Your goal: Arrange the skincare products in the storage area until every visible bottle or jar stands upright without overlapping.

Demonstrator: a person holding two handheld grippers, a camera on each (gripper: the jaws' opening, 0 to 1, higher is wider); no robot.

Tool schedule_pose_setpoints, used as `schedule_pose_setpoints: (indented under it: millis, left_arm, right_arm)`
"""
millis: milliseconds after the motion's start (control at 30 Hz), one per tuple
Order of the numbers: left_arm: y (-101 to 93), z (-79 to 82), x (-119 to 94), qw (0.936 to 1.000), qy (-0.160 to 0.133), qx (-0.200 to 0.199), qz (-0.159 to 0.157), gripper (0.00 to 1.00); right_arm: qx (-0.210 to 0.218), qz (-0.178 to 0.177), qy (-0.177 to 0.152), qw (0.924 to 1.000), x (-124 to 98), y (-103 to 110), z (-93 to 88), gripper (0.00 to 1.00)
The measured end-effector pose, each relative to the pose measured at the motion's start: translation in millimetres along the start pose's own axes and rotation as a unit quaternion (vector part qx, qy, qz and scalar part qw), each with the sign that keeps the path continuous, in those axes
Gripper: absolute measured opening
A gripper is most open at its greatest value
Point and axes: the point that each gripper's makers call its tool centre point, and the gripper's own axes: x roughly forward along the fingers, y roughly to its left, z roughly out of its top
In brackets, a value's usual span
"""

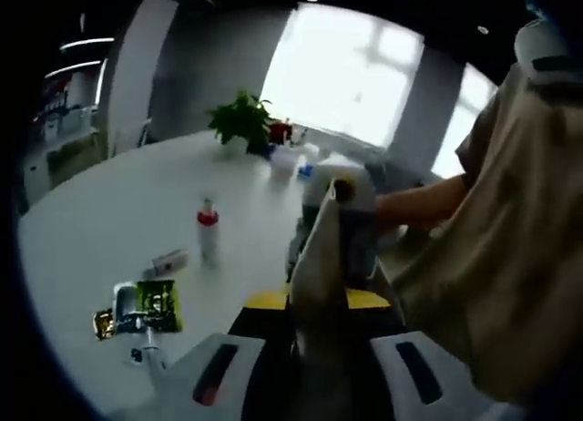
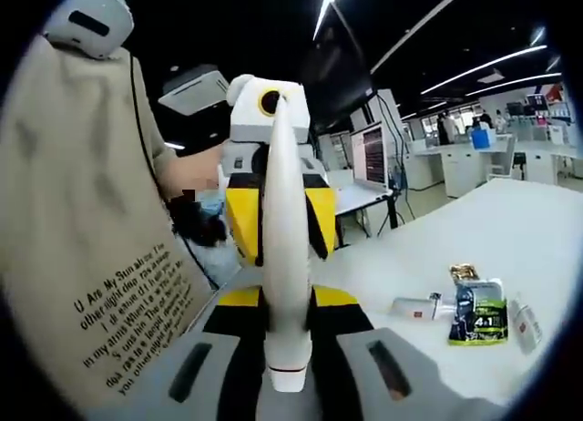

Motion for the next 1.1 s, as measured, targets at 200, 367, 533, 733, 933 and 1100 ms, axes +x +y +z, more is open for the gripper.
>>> schedule_pose_setpoints:
  millis: [200, 367, 533, 733, 933, 1100]
  left_arm:
    - [2.5, -2.5, 1, 0.9999, 0.012, 0.002, 0.003, 0.16]
    - [6.4, -7.7, 5, 0.9990, 0.041, 0.004, 0.016, 0.14]
    - [9.6, -11.8, 10, 0.9976, 0.060, 0.023, 0.026, 0.14]
    - [13.7, -19.8, 21, 0.9951, 0.085, 0.039, 0.033, 0.13]
    - [19.4, -31.5, 33, 0.9907, 0.119, 0.054, 0.037, 0.13]
    - [26.1, -36.2, 43, 0.9889, 0.132, 0.056, 0.040, 0.12]
  right_arm:
    - [0.000, 0.001, 0.003, 1.0000, 0, -2, -2.1, 0.17]
    - [-0.004, -0.005, 0.014, 0.9999, 1, -6, -7.6, 0.18]
    - [-0.005, -0.018, 0.028, 0.9994, 1, -12, -14.7, 0.18]
    - [-0.008, -0.038, 0.045, 0.9982, -2, -19, -25.8, 0.20]
    - [-0.015, -0.067, 0.067, 0.9954, -6, -28, -39.9, 0.21]
    - [-0.016, -0.095, 0.080, 0.9922, -11, -39, -51.6, 0.22]
